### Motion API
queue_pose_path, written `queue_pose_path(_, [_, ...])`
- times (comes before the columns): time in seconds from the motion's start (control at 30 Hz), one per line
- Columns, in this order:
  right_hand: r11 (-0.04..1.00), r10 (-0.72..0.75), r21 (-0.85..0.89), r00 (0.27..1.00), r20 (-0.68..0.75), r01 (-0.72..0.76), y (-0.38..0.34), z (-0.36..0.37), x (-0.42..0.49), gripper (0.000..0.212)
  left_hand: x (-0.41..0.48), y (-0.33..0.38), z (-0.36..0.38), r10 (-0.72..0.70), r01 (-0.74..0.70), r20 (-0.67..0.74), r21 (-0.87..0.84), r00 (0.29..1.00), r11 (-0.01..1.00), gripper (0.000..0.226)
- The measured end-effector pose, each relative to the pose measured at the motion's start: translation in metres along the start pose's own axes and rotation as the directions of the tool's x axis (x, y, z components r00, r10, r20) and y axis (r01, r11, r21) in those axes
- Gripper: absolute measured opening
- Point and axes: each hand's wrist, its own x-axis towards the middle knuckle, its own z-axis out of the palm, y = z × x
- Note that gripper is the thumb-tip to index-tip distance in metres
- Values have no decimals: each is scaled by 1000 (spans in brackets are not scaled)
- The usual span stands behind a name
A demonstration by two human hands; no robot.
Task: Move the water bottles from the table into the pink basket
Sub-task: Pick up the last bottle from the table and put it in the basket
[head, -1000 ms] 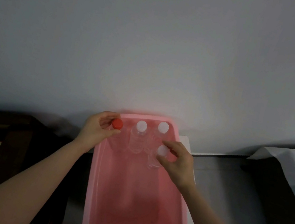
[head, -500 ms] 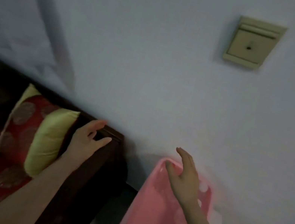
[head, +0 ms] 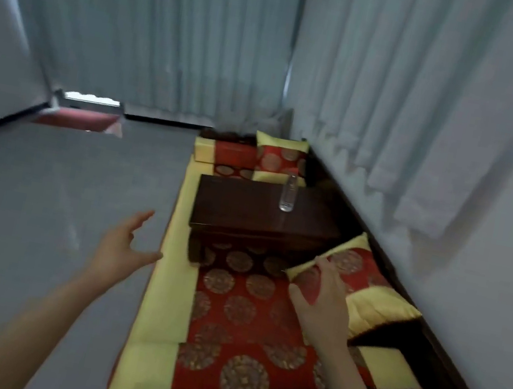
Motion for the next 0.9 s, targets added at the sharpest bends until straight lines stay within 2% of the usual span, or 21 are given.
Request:
queue_pose_path(0.2, [997,-60,55,991,120,53,-112,134,7,68,15,-97,-136,-117,95,-114,-184,987,978,66])
queue_pose_path(0.47, [989,100,91,984,147,-114,-213,285,31,64,93,-212,-278,-180,164,-48,-239,983,957,59])
queue_pose_path(0.57, [989,97,99,985,142,-112,-231,320,47,61,131,-235,-296,-178,160,-51,-249,983,955,58])
queue_pose_path(0.73, [964,180,183,979,95,-195,-251,378,90,52,202,-268,-308,-168,161,-5,-259,986,952,56])
queue_pose_path(0.9, [948,232,222,973,13,-229,-259,443,160,53,318,-292,-317,-95,103,50,-221,994,970,54])
